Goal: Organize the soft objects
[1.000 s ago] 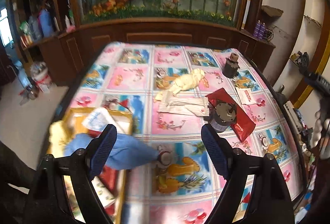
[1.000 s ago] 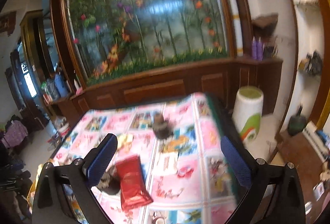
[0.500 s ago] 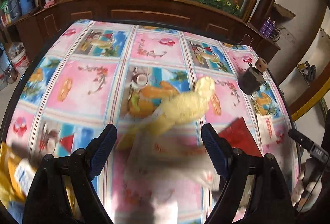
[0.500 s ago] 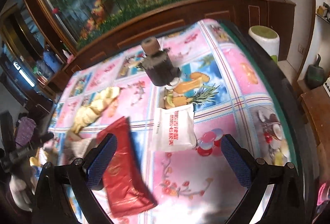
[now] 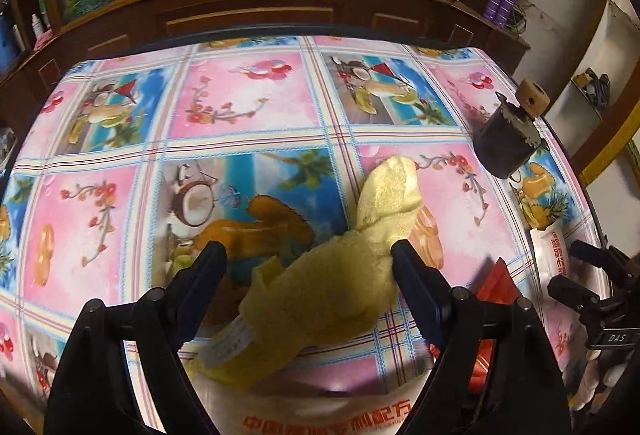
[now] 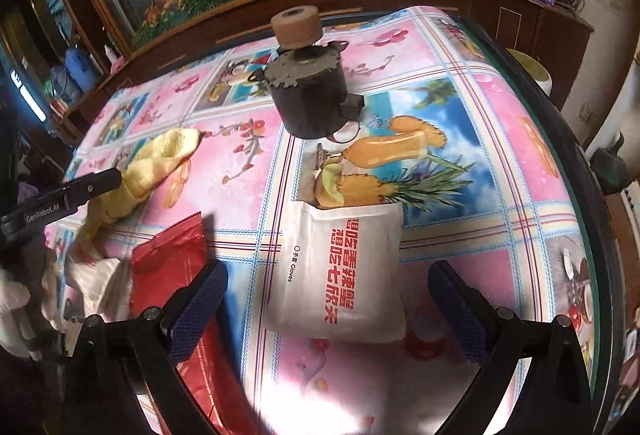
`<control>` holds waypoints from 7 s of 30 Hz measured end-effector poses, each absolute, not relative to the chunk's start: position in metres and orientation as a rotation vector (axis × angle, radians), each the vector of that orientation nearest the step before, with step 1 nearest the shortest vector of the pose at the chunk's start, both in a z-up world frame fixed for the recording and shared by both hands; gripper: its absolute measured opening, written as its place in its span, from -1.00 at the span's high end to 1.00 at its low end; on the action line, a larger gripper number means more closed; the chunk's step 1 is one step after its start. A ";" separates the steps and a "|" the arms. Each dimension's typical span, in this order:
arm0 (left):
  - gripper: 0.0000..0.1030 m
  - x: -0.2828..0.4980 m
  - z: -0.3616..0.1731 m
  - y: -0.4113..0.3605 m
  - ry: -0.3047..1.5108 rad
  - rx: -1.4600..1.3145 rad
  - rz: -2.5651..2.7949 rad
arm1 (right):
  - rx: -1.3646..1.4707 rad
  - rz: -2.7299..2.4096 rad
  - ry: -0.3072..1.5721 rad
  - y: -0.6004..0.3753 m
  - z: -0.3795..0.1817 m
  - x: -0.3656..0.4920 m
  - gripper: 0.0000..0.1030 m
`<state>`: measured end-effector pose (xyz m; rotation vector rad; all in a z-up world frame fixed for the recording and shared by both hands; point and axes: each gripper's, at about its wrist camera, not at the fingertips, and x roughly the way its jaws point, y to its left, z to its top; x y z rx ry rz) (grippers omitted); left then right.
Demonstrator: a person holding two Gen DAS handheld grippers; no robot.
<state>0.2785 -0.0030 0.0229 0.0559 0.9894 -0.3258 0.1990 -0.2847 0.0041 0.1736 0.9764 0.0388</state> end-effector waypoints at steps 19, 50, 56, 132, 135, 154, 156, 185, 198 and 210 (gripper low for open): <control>-0.06 0.253 0.015 -0.027 0.950 0.216 -0.362 | -0.010 0.011 0.997 -0.251 -0.002 0.202 0.00; -0.06 0.027 0.151 0.040 0.638 0.044 -0.365 | 0.170 0.103 0.788 -0.262 0.094 0.069 0.07; -0.06 -0.020 0.154 0.067 0.611 0.012 -0.302 | 0.171 0.138 0.764 -0.248 0.099 0.037 0.07; -0.59 -0.099 0.064 0.278 0.708 -0.129 0.346 | -0.170 0.749 1.004 0.154 0.034 0.025 -0.13; -0.59 -0.102 0.067 0.277 0.704 -0.123 0.352 | -0.165 0.758 0.990 0.151 0.040 0.018 -0.15; -0.59 -0.123 0.093 0.245 0.665 -0.049 0.339 | -0.106 0.745 0.893 0.097 0.076 -0.018 -0.24; -0.59 -0.124 0.096 0.239 0.662 -0.036 0.334 | -0.091 0.737 0.881 0.086 0.080 -0.022 -0.24; -0.60 -0.061 0.146 0.127 0.672 0.038 -0.034 | 0.132 0.258 0.686 -0.215 0.146 -0.001 -0.47; -0.60 0.022 0.061 0.058 0.912 0.096 -0.165 | 0.103 0.242 0.901 -0.226 0.060 0.054 -0.49; -0.60 0.077 0.024 0.032 0.946 0.193 -0.200 | -0.007 0.274 0.990 -0.203 0.013 0.103 -0.64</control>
